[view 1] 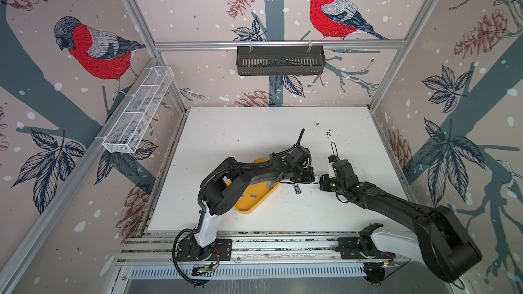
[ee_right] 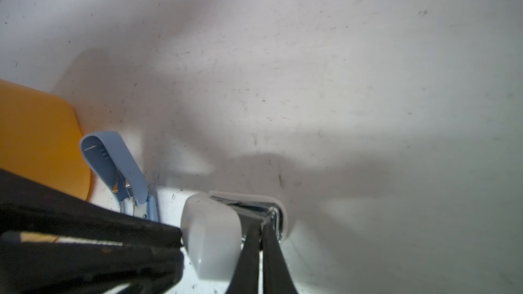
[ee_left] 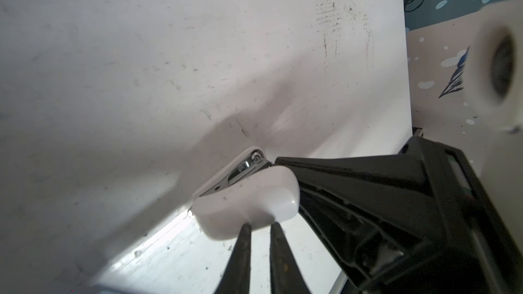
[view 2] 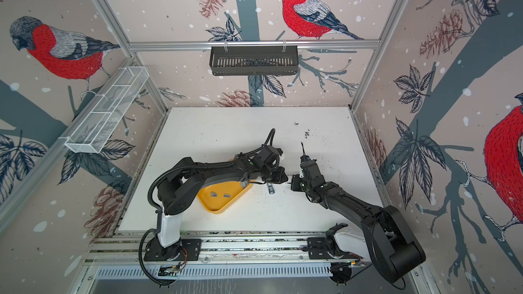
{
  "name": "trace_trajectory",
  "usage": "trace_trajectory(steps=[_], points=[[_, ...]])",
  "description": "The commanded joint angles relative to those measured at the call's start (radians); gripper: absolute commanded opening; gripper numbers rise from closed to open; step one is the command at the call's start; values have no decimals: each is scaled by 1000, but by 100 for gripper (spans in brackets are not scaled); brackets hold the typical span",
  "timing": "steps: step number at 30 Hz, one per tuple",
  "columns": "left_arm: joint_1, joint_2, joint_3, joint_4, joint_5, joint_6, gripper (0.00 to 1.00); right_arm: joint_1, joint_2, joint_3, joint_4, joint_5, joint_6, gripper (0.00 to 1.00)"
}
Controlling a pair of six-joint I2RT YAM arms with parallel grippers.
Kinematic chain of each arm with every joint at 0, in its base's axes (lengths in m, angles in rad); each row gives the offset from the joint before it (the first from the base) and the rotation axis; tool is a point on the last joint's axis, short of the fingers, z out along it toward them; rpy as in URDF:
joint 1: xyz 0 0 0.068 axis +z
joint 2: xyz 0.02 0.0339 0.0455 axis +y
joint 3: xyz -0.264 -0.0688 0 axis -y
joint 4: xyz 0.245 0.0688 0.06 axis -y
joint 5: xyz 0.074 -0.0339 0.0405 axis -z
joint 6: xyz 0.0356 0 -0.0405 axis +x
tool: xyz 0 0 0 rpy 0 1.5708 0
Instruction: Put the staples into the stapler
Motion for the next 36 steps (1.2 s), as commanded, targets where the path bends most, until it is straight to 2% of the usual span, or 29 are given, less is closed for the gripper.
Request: trace_trajectory(steps=[1, 5, 11, 20, 23, 27, 30, 33, 36], points=[[-2, 12, 10, -17, -24, 38, 16, -9, -19, 7, -23, -25, -2, 14], [-2, 17, 15, -23, -21, 58, 16, -30, -44, 7, -53, -21, 2, 21], [-2, 23, 27, -31, -21, 73, 16, -61, -85, 22, -119, 29, 19, 22], [-1, 19, 51, -55, -33, 117, 18, -92, -164, 41, -148, -11, 5, 22], [-2, -2, 47, -72, -44, 199, 23, -97, -187, 48, -169, -7, 13, 22], [-2, -49, 10, -70, -39, 402, 38, -106, -218, 50, -179, -23, 29, 22], [-2, -82, -15, -61, -37, 525, 47, -117, -232, 44, -163, -81, 33, 22], [-2, -90, -22, -47, -21, 615, 52, -121, -227, 48, -151, -136, 31, 26], [-3, -81, -22, -32, -32, 681, 54, -121, -223, 50, -146, -138, 25, 28]])
